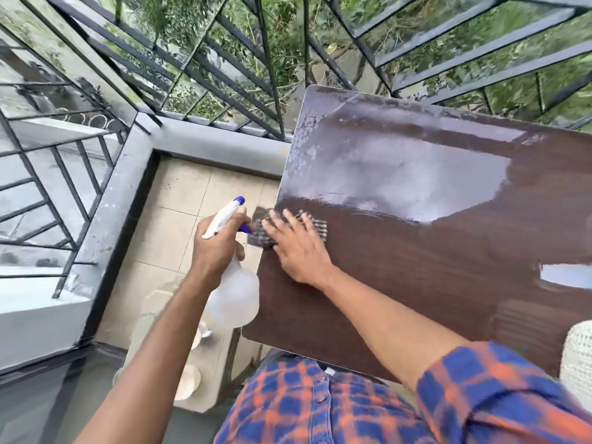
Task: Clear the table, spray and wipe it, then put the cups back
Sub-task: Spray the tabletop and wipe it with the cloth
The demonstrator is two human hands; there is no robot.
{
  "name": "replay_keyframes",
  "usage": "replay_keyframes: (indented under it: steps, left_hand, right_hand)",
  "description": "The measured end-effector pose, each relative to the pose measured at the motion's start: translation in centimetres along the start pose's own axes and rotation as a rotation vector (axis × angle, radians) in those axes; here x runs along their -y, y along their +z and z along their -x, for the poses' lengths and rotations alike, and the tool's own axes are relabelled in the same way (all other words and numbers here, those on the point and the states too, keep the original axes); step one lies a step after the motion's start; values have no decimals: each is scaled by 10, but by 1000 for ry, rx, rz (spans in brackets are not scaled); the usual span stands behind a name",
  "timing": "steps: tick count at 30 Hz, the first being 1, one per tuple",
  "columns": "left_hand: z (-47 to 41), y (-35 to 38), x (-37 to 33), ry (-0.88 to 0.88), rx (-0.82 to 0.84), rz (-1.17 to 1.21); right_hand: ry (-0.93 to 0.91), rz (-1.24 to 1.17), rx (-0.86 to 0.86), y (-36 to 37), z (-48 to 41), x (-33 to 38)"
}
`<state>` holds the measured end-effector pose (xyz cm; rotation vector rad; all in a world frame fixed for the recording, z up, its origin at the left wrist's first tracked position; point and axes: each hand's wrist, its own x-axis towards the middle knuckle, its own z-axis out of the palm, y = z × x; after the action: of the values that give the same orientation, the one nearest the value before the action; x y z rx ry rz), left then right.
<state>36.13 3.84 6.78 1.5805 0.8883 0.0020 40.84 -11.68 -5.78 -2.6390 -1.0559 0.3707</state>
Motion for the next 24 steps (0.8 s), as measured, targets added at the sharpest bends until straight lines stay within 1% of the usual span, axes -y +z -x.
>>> replay_keyframes:
  steps: [3,5,7,10,11,13,15,17,20,21,23,24]
  left_hand:
    - [-9,-8,0,-6,30,14]
    - [-13,-11,1,-18,41,16]
    - [-16,-14,1,-33,49,20]
    - [-18,-14,-2,-53,57,19]
    - [-18,-14,-3,-61,52,14]
    - [-17,-14,-4,-68,42,12]
    - [-19,-12,-5,-66,40,9]
    - [-21,-8,-6,-59,56,1]
    - [-24,0,-6,-59,98,6]
    - [-24,3,-7,-62,110,2]
    - [-24,11,-9,-65,135,-23]
    - [-24,15,-11,-64,150,-37]
  right_hand:
    - [-208,19,55,10,21,-3]
    - [-268,25,93,8,20,-23]
    - [-189,35,69,-2,4,-44]
    - [52,23,-9,-26,-38,-69]
    - [115,7,-3,-32,-53,-74]
    - [184,-22,21,-37,-72,-73]
    - [199,-28,22,-33,-72,-62]
    - [122,-17,22,-26,-52,-45]
    - [-144,27,55,-9,2,-32]
    - [-197,42,71,-6,21,-38]
    - [-195,62,63,-8,53,-67]
    - [-138,70,43,-13,66,-89]
